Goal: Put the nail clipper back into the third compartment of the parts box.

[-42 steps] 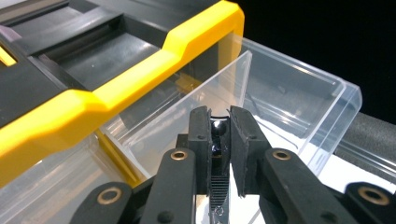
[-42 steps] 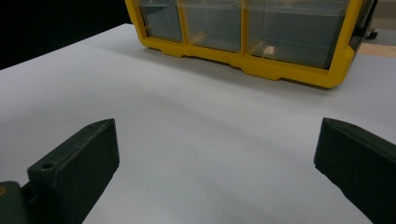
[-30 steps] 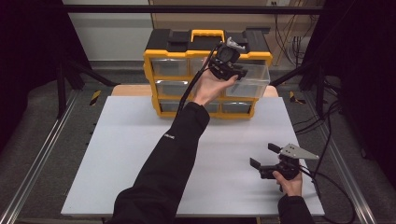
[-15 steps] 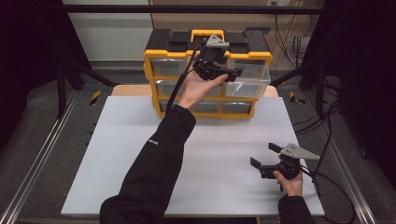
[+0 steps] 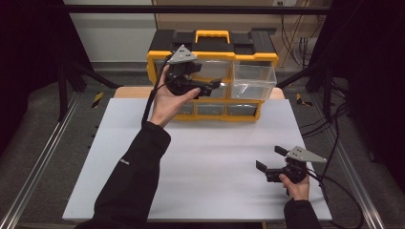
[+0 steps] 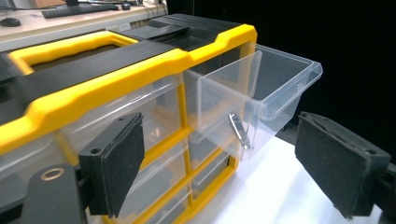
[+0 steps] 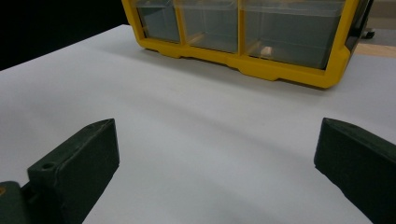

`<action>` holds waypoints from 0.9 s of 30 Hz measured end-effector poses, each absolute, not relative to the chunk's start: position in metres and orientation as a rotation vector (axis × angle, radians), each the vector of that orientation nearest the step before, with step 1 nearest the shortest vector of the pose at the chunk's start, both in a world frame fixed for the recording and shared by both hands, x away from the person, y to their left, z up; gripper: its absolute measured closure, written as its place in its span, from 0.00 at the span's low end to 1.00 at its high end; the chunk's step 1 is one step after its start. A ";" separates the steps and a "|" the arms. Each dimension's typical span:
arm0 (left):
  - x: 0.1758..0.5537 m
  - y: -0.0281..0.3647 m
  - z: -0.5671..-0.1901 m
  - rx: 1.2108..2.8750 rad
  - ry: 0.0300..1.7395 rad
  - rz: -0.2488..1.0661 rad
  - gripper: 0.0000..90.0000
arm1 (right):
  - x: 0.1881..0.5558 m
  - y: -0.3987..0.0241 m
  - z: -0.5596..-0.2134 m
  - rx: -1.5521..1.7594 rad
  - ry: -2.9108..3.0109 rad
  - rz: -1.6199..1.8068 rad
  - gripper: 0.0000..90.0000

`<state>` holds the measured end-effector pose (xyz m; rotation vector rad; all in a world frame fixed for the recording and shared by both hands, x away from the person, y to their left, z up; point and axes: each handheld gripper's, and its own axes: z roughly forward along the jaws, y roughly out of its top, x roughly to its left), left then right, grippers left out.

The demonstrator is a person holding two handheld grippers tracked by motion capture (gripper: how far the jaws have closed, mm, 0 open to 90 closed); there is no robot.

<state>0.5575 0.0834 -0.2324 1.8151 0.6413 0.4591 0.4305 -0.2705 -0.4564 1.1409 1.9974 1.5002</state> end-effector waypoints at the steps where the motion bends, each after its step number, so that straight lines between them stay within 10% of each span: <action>1: 0.556 0.089 -0.234 1.806 0.643 0.452 0.17 | 0.431 -0.270 -0.456 1.141 2.000 1.498 0.01; 27: 0.514 0.190 -0.317 1.753 0.729 0.424 0.08 | 0.431 -0.270 -0.457 1.148 1.992 1.495 0.01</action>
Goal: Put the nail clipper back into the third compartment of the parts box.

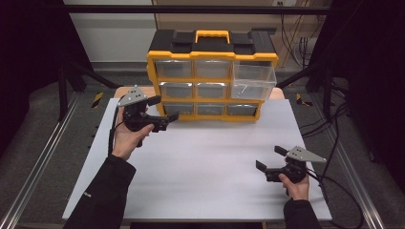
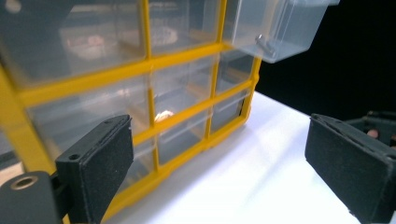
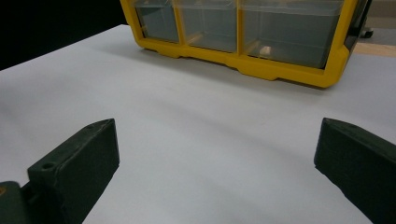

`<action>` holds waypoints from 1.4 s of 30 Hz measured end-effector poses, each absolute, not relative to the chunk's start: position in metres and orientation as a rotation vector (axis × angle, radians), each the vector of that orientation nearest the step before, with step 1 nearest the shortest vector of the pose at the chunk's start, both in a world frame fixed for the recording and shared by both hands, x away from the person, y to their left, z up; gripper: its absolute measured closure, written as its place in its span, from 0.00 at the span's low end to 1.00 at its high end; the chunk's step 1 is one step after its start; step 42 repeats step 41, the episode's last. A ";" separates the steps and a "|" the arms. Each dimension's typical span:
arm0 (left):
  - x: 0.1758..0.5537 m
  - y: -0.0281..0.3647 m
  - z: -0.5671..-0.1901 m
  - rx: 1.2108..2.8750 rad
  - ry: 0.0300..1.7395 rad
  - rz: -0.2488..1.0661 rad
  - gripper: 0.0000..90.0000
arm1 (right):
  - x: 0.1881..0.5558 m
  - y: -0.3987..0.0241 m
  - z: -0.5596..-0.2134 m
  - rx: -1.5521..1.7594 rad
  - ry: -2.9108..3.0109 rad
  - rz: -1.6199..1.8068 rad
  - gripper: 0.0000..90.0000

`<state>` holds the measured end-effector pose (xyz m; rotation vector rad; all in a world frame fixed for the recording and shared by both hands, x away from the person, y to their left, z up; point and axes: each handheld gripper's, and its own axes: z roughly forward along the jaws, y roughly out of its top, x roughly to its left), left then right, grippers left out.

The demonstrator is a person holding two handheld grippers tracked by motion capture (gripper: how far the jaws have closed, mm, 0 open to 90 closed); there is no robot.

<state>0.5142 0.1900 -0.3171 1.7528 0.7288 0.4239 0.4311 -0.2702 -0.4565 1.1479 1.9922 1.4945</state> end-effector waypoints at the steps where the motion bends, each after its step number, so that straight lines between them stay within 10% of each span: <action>1: 0.512 0.194 -0.321 1.752 0.729 0.425 0.08 | 0.431 -0.270 -0.457 1.149 1.991 1.494 0.01; 42: 0.449 0.296 -0.443 1.693 0.914 0.485 0.06 | 0.430 -0.269 -0.460 1.154 2.013 1.477 0.01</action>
